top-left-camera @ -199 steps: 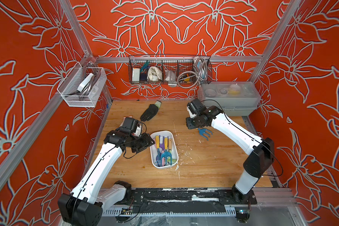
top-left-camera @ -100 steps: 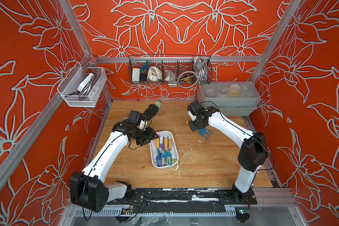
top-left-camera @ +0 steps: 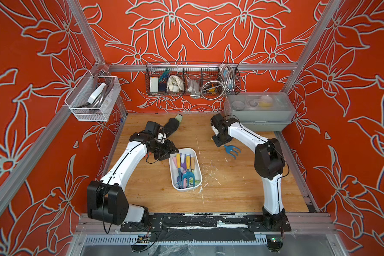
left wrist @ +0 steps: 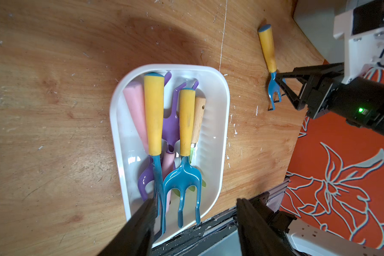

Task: Put the rake into the storage box
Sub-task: Pick up the rake at the center of the board.

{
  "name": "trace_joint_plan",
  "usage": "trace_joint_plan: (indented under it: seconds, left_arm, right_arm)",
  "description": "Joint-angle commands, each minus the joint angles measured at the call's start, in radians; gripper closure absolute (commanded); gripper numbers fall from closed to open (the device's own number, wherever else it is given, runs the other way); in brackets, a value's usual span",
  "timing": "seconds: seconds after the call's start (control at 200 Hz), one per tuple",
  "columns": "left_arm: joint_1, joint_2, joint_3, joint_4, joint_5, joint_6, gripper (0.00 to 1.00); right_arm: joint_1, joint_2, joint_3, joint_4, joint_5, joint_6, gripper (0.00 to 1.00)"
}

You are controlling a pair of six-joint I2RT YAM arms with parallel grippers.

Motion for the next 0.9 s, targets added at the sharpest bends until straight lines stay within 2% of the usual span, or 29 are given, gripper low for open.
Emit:
trace_joint_plan:
  seconds: [0.0, 0.25, 0.521, 0.896]
  left_arm:
    - [0.013, 0.009, 0.022, -0.029, 0.016, 0.032, 0.39]
    - [0.021, 0.029, 0.02, -0.036, 0.012, 0.033, 0.4]
    - [0.021, 0.037, 0.033, -0.036, -0.005, 0.02, 0.4]
    - [0.021, 0.011, 0.004, -0.019, -0.005, -0.01, 0.4]
  right_arm:
    - [-0.022, 0.067, 0.079, -0.024, -0.009, -0.016, 0.47]
    - [-0.038, 0.177, 0.194, -0.054, -0.065, -0.031, 0.48]
    - [-0.049, 0.211, 0.153, -0.036, -0.117, -0.034, 0.5]
    - [-0.05, 0.21, 0.107, -0.039, -0.184, 0.025, 0.67]
